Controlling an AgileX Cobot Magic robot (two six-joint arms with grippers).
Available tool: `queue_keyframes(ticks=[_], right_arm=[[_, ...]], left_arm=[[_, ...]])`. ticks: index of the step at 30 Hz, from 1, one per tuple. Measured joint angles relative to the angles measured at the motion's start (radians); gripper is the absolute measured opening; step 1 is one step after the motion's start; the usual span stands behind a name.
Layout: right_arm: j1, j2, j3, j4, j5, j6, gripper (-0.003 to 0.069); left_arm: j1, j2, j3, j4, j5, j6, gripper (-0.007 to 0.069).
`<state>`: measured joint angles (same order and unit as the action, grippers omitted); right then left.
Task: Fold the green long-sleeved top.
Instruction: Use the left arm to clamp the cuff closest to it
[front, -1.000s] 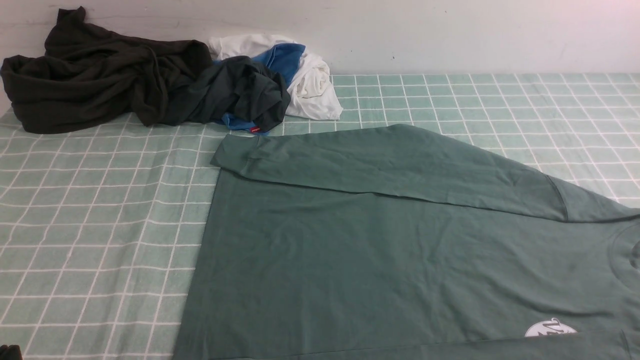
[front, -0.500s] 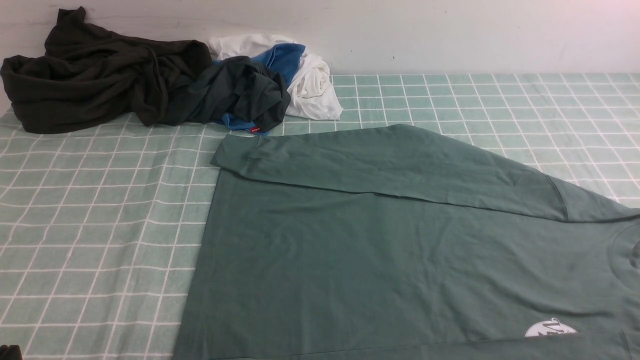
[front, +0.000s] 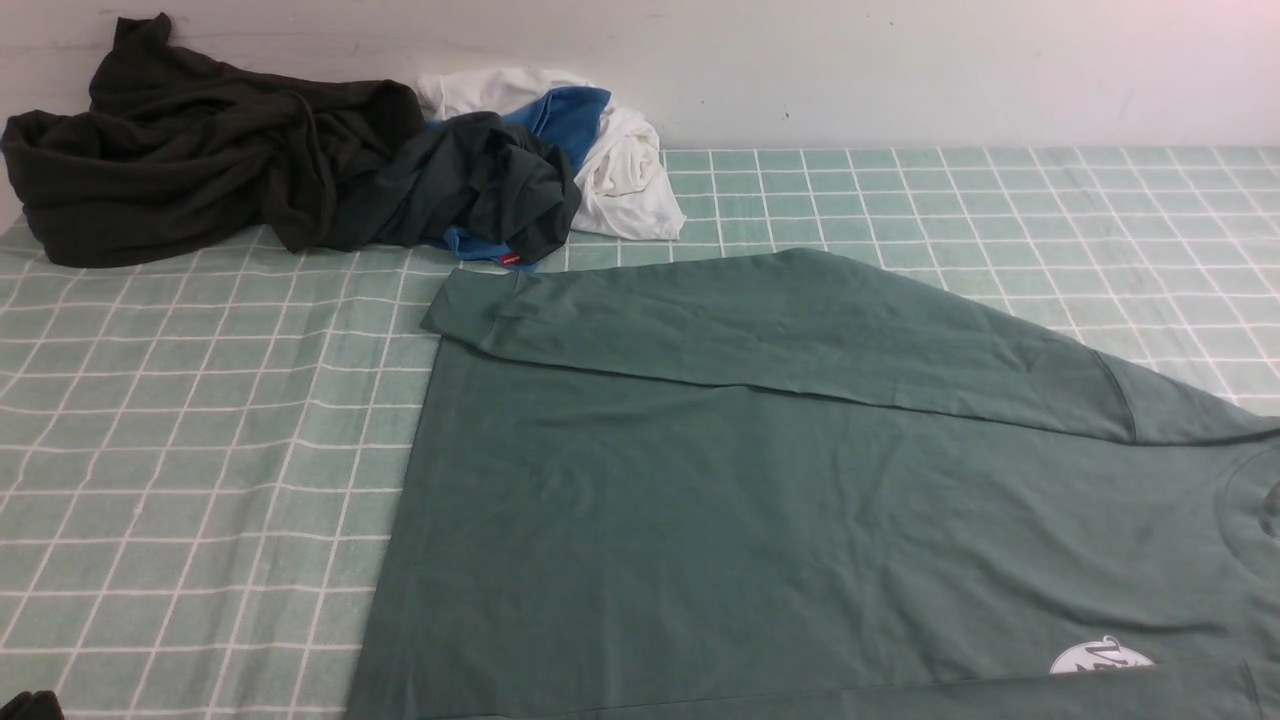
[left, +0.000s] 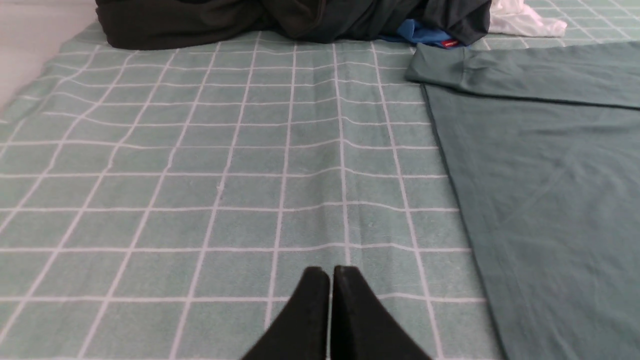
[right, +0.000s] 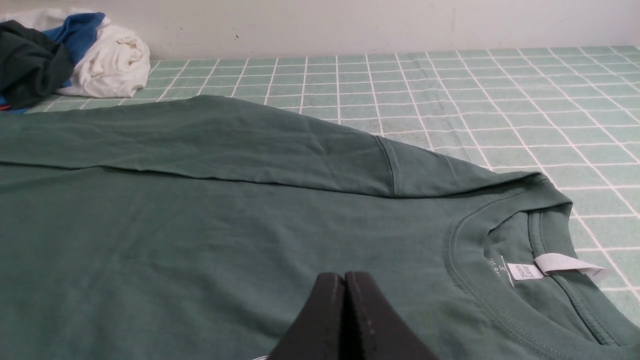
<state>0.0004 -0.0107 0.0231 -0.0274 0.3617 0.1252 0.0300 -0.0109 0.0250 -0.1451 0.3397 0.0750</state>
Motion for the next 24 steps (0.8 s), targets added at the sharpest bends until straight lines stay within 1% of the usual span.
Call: queue_keyframes(ticks=[7, 11, 15, 18, 20, 21, 22, 23, 24], right_arm=[[0.000, 0.000, 0.000, 0.011, 0.000, 0.003, -0.0014], [0.000, 0.000, 0.000, 0.027, 0.000, 0.003, -0.0014], [0.000, 0.000, 0.000, 0.094, 0.002, 0.003, -0.0014], [0.000, 0.000, 0.000, 0.191, 0.002, 0.003, -0.0014], [0.000, 0.000, 0.000, 0.287, 0.002, 0.004, -0.0014], [0.000, 0.000, 0.000, 0.362, 0.004, 0.004, -0.0014], [0.000, 0.000, 0.000, 0.376, 0.004, 0.005, -0.0014], [0.000, 0.000, 0.001, 0.478, 0.006, 0.005, -0.0014], [0.000, 0.000, 0.002, 0.556, 0.010, 0.006, -0.0014]], left_arm=[[0.000, 0.000, 0.002, -0.080, -0.004, 0.000, -0.0003], [0.000, 0.000, 0.003, -0.100, -0.008, 0.000, -0.0003], [0.000, 0.000, 0.004, -0.121, -0.008, 0.000, -0.0003], [0.000, 0.000, 0.004, -0.252, -0.009, -0.037, -0.0003], [0.000, 0.000, 0.004, -0.383, -0.012, -0.094, -0.0003], [0.000, 0.000, 0.004, -0.487, -0.016, -0.132, -0.0003], [0.000, 0.000, 0.004, -0.505, -0.017, -0.139, -0.0003], [0.000, 0.000, 0.004, -0.632, -0.024, -0.172, -0.0003], [0.000, 0.000, 0.004, -0.719, -0.030, -0.194, -0.0003]])
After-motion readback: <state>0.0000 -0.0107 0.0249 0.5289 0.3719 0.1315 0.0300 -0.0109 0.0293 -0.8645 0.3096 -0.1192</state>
